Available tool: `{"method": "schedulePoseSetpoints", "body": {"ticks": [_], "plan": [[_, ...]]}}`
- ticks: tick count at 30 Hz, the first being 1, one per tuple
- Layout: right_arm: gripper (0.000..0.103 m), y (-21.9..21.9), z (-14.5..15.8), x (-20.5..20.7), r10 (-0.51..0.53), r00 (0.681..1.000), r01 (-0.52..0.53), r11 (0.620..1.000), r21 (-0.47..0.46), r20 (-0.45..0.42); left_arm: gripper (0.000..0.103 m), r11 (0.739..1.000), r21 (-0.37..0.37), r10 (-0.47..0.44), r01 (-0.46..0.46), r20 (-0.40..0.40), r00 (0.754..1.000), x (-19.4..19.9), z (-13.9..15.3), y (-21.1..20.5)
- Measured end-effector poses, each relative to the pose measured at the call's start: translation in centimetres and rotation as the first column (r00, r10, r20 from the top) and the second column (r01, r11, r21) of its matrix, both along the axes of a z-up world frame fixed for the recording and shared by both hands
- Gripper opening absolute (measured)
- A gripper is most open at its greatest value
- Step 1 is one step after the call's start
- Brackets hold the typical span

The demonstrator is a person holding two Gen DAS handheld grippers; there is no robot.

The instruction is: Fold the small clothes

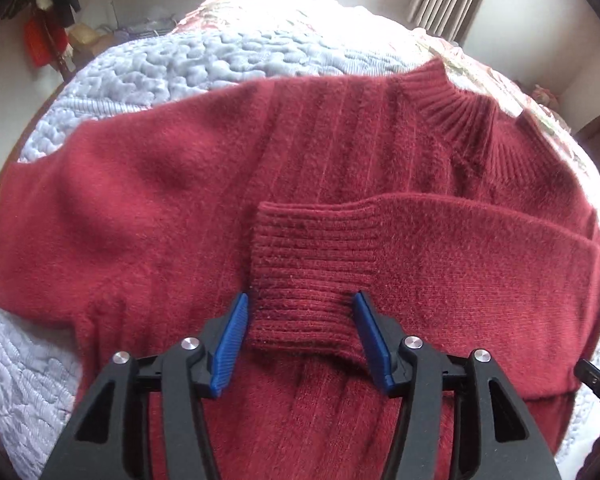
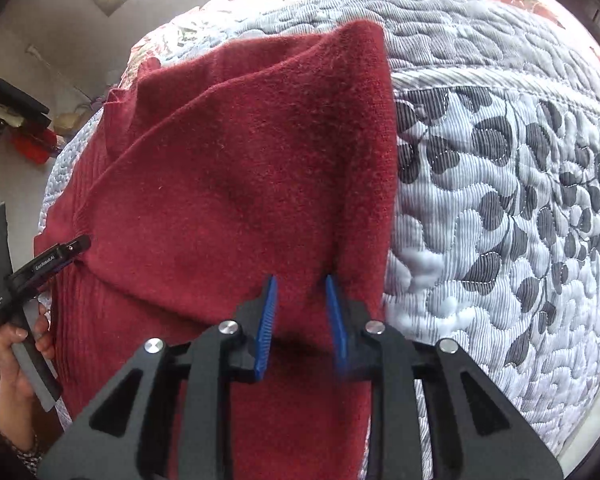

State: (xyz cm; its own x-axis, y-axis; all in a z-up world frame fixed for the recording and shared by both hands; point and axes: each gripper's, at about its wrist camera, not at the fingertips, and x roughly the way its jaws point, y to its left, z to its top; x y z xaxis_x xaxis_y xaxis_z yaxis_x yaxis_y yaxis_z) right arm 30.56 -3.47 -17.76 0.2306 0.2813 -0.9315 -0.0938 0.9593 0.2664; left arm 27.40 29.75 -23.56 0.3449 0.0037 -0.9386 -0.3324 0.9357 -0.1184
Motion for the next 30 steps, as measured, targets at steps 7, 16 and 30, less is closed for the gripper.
{"method": "schedulePoseSetpoints", "body": {"ticks": [7, 16, 30], "plan": [[0.044, 5.1, 4.2, -1.4, 0.049, 0.997, -0.05, 0.999, 0.018, 0.064, 0.065, 0.997, -0.049, 0.062, -0.06, 0.042, 0.997, -4.8, 3.9, 7.4], [0.046, 15.1, 4.5, -3.1, 0.161, 0.984, -0.162, 0.987, 0.012, 0.073, 0.065, 0.932, -0.126, 0.337, -0.34, -0.042, 0.941, -13.9, 3.5, 23.6], [0.047, 22.5, 2.5, -3.6, 0.208, 0.977, -0.208, 0.978, -0.011, 0.045, 0.062, 0.661, -0.459, 0.602, -0.594, -0.148, 0.784, -18.8, -3.6, 36.7]]}}
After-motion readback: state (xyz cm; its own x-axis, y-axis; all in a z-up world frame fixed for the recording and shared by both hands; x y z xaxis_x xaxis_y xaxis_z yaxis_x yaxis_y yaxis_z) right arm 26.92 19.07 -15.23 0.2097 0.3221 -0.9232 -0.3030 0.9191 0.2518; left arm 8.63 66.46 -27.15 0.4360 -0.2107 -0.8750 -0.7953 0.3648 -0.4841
